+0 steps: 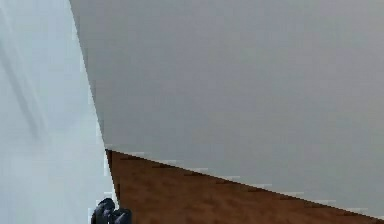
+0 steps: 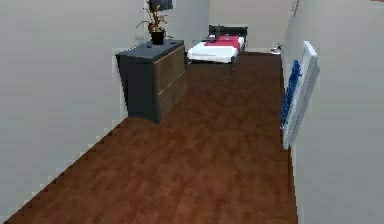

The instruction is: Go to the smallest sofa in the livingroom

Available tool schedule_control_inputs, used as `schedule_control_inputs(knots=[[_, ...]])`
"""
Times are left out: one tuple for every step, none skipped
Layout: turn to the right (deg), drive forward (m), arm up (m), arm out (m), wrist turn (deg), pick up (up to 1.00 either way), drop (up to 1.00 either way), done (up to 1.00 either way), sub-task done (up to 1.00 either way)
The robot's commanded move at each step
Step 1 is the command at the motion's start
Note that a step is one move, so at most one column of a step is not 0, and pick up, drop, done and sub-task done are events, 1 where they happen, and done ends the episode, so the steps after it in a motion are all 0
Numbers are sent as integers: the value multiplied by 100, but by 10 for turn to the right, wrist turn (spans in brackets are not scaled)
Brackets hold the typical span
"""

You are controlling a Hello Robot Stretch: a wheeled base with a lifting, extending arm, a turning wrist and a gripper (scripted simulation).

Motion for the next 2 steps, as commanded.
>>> schedule_control_inputs(knots=[[90,0,0,0,0,0,0,0,0],[0,60,0,0,0,0,0,0,0]])
